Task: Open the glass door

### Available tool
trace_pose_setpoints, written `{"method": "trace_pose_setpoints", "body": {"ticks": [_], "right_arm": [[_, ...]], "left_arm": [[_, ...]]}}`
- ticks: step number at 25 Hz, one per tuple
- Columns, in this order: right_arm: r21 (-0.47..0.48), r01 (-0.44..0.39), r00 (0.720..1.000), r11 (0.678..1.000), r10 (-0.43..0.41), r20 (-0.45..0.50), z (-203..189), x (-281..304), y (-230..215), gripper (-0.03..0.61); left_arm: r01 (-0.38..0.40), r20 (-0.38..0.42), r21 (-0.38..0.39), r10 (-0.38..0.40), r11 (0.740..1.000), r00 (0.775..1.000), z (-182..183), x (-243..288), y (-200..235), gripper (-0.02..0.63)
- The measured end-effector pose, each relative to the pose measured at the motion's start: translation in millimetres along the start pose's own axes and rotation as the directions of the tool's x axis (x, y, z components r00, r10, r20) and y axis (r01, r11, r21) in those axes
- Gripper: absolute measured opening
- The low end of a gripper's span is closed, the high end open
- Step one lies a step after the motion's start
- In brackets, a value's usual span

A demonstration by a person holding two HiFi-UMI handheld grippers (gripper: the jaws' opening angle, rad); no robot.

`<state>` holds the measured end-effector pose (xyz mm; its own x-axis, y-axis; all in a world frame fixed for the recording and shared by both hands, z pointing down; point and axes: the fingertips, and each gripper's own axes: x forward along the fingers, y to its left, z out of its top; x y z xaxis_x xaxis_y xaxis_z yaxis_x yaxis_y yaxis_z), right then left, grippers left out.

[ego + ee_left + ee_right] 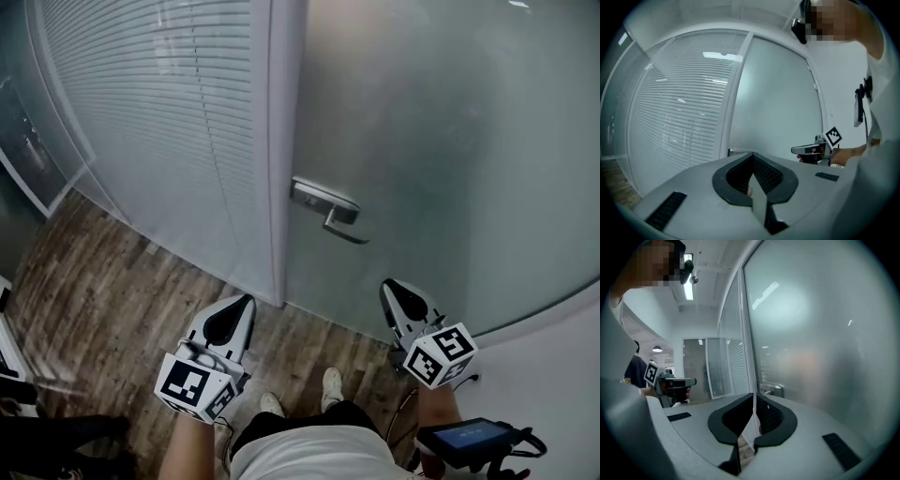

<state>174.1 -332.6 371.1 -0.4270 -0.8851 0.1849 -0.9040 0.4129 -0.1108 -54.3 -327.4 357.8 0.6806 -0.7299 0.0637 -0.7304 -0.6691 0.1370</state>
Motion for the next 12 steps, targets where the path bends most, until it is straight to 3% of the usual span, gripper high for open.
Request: {"method": "trace_pose_setpoints", "body": {"ticks": [7, 12], "right_arm": [[-0.044, -0.096, 0.995, 0.994, 0.094, -0.035, 14, 50, -37, 0.007], [-0.079, -0.169, 0.977, 0.982, 0.156, -0.145, -15, 88, -69, 0.093]], "left_arm": [[-0.093, -0.008, -0.043, 0.093, 0.995, 0.996, 9, 42, 12, -0.006], [-0.147, -0.049, -0.053, 0.145, 0.988, 0.988, -13, 77, 17, -0.006]]}}
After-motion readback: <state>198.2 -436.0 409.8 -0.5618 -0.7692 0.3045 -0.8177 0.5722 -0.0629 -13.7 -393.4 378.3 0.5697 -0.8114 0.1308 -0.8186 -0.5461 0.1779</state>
